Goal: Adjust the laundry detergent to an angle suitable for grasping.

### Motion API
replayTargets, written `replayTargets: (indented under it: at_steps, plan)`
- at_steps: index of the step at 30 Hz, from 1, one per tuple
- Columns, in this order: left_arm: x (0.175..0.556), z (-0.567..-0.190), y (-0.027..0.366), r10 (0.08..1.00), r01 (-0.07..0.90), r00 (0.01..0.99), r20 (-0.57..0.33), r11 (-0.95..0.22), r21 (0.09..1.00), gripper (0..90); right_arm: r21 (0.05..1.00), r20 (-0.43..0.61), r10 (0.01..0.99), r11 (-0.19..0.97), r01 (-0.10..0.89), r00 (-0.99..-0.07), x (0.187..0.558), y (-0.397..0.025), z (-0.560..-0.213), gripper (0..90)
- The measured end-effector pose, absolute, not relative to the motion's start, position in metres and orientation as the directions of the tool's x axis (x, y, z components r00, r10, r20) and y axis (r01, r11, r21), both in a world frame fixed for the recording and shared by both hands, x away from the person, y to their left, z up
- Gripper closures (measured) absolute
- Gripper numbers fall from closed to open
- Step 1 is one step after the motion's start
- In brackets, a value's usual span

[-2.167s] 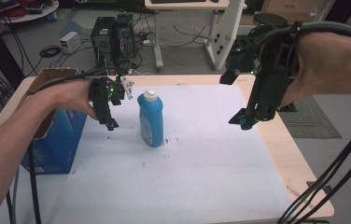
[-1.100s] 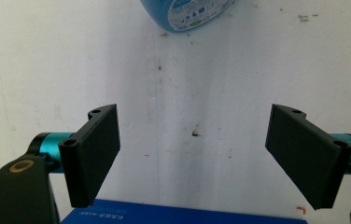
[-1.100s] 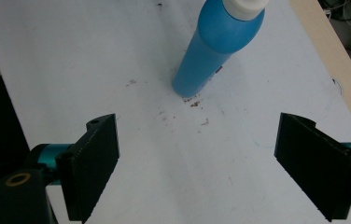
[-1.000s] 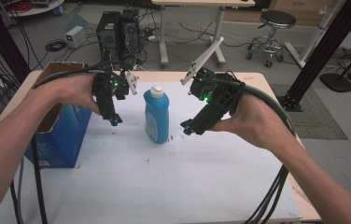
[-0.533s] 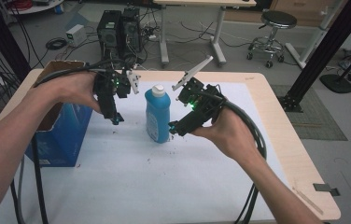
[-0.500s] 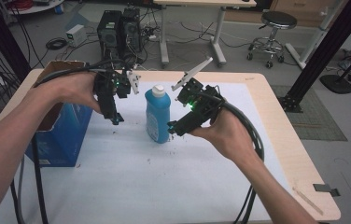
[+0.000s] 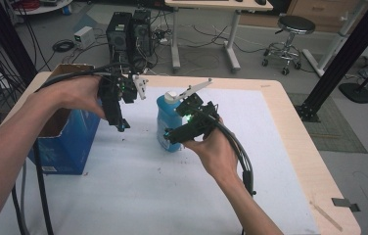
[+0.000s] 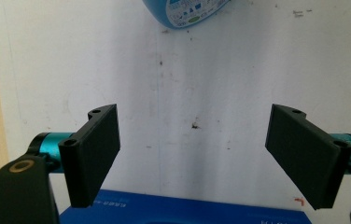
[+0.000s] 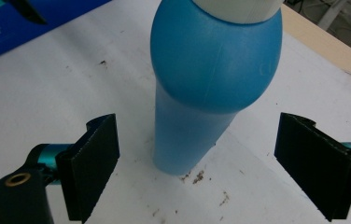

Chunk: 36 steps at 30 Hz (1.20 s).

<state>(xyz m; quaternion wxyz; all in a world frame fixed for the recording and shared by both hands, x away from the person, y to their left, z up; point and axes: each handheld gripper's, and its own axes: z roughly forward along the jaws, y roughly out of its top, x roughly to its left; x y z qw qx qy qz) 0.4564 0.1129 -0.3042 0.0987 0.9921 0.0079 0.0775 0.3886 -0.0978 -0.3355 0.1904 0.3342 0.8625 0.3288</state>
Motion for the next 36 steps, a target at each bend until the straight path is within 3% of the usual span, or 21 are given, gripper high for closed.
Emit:
replayTargets:
  at_steps: [12, 26, 27, 36]
  plan:
    - [0.454, -0.302, 0.117, 0.036, 0.003, 0.987, 0.157, -0.979, 0.205, 17.9, 0.743, -0.052, 0.758, 0.465, 0.481, -0.651, 0.399, -0.090, -0.347, 13.1]
    - [0.452, -0.304, 0.115, 0.031, -0.002, 0.986, 0.165, -0.980, 0.198, 17.9, 0.745, -0.037, 0.771, 0.446, 0.496, -0.636, 0.403, -0.085, -0.356, 13.7]
    - [0.451, -0.304, 0.115, 0.029, -0.004, 0.986, 0.165, -0.981, 0.196, 17.9, 0.751, -0.039, 0.768, 0.444, 0.488, -0.639, 0.403, -0.085, -0.356, 18.3]
    - [0.450, -0.304, 0.117, 0.032, -0.002, 0.986, 0.166, -0.980, 0.201, 17.9, 0.752, -0.032, 0.769, 0.440, 0.491, -0.638, 0.404, -0.082, -0.359, 23.3]
